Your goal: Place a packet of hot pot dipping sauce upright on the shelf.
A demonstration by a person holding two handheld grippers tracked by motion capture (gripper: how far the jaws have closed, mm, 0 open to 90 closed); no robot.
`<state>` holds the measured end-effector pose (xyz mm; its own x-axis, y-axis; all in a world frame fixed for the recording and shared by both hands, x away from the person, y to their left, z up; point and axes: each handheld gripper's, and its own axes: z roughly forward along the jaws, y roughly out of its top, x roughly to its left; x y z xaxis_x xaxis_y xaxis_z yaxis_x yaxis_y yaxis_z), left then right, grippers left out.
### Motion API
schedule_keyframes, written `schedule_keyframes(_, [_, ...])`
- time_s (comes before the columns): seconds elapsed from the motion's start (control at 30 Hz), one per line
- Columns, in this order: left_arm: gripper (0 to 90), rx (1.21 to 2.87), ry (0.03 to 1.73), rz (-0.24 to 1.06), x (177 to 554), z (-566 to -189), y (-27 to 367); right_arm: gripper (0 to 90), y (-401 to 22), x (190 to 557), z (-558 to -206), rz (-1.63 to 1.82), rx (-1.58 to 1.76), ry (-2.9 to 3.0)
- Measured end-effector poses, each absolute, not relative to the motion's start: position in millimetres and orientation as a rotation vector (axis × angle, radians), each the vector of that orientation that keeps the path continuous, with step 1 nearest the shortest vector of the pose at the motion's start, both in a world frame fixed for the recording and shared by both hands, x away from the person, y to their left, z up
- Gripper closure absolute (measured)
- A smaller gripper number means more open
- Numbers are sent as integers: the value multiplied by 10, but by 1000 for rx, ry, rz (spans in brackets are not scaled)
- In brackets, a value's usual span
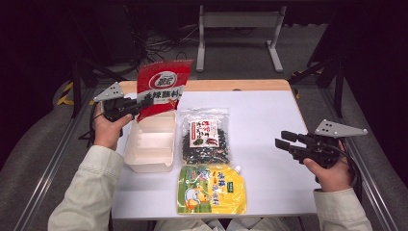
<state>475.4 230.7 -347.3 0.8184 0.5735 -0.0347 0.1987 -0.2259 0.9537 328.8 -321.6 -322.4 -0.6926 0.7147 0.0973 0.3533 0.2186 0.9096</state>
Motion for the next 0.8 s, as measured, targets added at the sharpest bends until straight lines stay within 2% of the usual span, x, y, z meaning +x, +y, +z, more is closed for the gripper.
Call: schedule_keyframes(0.8, [884, 1893, 682, 426, 5026, -3738, 2299, 548, -3232, 3263, -3239, 1479, 984, 2148])
